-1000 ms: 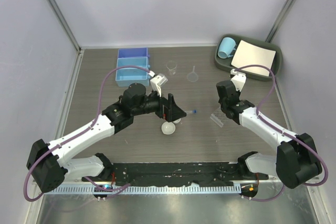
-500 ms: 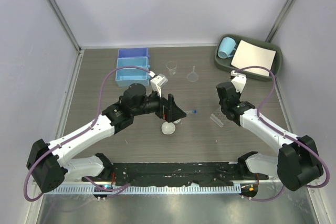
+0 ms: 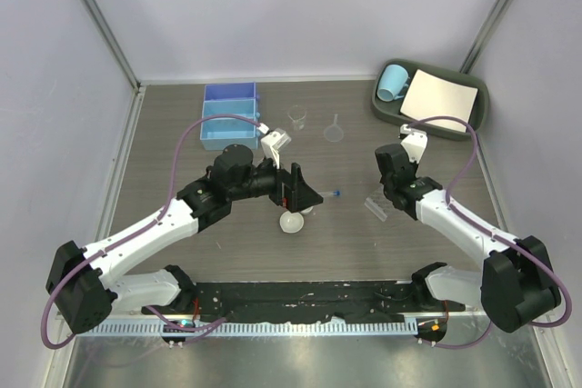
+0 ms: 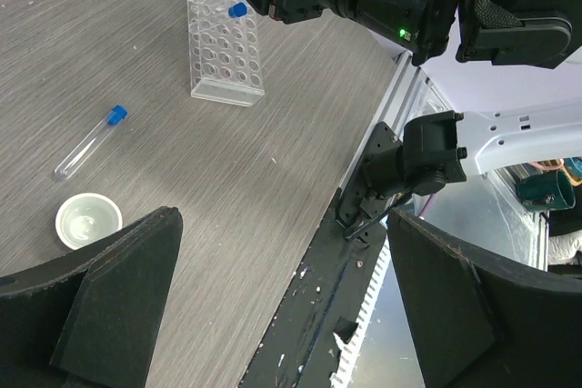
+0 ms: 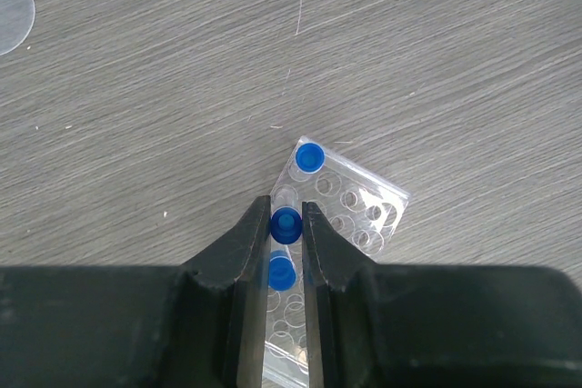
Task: Organize the chemistry lab equipment
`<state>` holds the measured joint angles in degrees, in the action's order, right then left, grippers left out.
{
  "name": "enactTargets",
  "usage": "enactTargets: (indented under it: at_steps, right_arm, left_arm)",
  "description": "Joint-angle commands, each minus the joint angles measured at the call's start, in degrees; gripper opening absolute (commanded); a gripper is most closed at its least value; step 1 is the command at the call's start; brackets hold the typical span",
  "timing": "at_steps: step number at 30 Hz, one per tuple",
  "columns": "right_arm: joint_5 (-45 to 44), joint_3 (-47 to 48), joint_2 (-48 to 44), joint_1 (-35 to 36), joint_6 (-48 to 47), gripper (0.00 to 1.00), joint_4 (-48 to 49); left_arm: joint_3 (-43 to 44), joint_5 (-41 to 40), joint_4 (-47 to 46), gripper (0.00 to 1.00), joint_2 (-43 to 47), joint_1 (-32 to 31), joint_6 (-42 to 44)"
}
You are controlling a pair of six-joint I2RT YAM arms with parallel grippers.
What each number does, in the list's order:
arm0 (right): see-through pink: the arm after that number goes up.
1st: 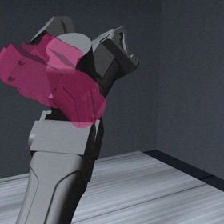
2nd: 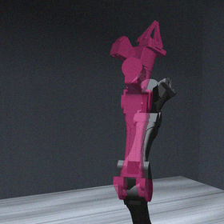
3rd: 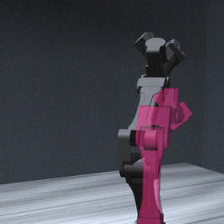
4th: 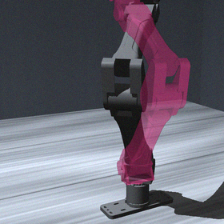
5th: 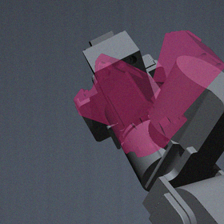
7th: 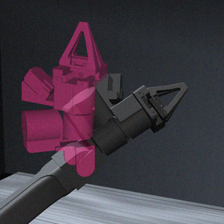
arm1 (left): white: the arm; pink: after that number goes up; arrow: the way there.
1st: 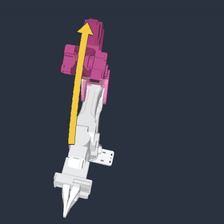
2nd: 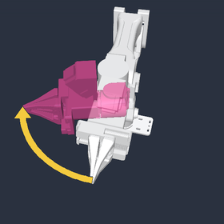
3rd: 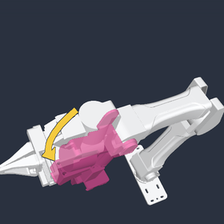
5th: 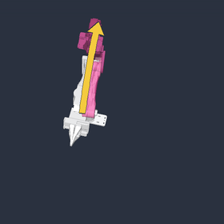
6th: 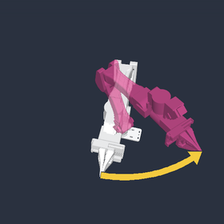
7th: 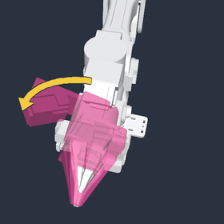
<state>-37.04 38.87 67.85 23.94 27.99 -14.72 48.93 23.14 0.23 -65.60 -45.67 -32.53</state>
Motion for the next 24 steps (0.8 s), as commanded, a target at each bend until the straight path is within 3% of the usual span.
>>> enactTargets:
  at_steps: [1, 18, 24]
  right_arm:
    - [-1.72, -1.17, -0.36, 0.31, 1.45, 0.01, 0.04]
    - [-1.37, 0.41, 3.86, 0.23, 3.74, 0.15, -0.92]
    - [-1.28, 1.47, 4.57, 0.31, 4.71, 0.34, -2.06]
  left_arm:
    - [0.03, 0.68, -2.34, 1.0, 1.71, 0.14, 0.28]
    - [-0.06, 0.42, -2.16, 1.0, 1.8, 0.14, 0.37]
    - [0.2, -0.19, -1.9, 1.0, 1.09, 0.14, 0.54]
